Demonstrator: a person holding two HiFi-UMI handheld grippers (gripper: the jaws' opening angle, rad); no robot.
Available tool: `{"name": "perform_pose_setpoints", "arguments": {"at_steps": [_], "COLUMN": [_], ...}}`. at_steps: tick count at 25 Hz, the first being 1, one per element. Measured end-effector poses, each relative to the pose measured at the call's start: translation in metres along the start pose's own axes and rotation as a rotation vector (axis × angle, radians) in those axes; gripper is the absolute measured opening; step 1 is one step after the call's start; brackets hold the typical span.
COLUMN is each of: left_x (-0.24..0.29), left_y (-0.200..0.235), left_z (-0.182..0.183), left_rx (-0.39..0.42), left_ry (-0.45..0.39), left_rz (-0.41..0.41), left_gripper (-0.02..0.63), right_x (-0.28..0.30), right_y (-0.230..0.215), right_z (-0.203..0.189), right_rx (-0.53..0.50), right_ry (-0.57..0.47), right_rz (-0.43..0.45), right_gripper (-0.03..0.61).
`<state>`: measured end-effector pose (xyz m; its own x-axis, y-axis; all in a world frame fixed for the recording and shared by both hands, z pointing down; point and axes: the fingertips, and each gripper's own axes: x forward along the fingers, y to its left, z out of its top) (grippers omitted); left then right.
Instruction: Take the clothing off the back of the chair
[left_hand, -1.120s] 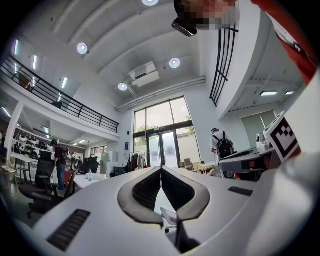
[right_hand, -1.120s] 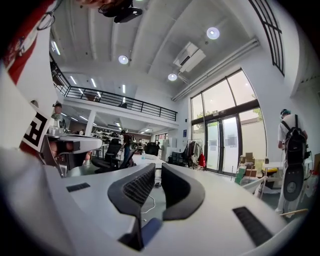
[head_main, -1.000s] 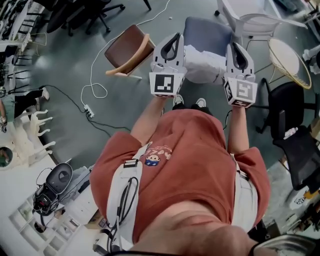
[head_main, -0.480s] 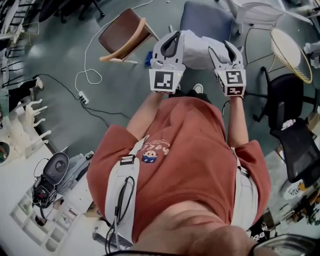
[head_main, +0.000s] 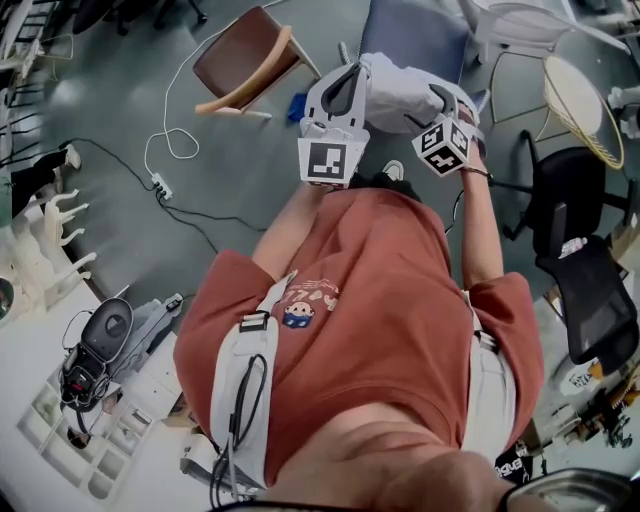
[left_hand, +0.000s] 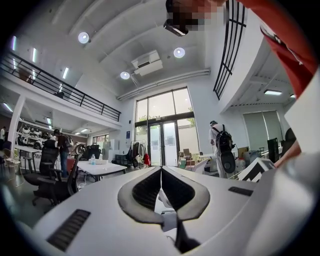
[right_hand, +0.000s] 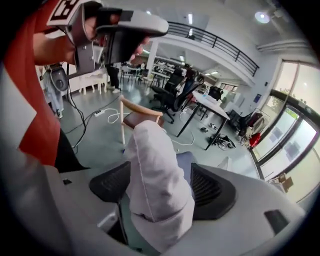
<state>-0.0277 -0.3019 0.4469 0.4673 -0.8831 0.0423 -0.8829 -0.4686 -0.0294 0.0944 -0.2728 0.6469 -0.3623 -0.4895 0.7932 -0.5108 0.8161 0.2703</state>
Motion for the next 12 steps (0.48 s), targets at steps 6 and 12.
{"name": "perform_pose_setpoints", "arguments": {"at_steps": [6,12], "left_x": [-0.001,0.000], "left_y": [0.003,0.010], "left_z": [-0.005,-0.008], "left_rx": [0.002,0.000], "left_ry": [-0.003,0.030], "left_rz": [0.009,0.013], "left_gripper": [0.018,0.018], "right_x": [0.043,0.074], "right_y": [0.007,0.009], "right_z": [-0.021,-0.042], "right_rx": [-0.203,-0.297], "right_ry": [0.149,0.212], "right_rz": [0.042,-0.022], "right_gripper": [0.357,0.357]}}
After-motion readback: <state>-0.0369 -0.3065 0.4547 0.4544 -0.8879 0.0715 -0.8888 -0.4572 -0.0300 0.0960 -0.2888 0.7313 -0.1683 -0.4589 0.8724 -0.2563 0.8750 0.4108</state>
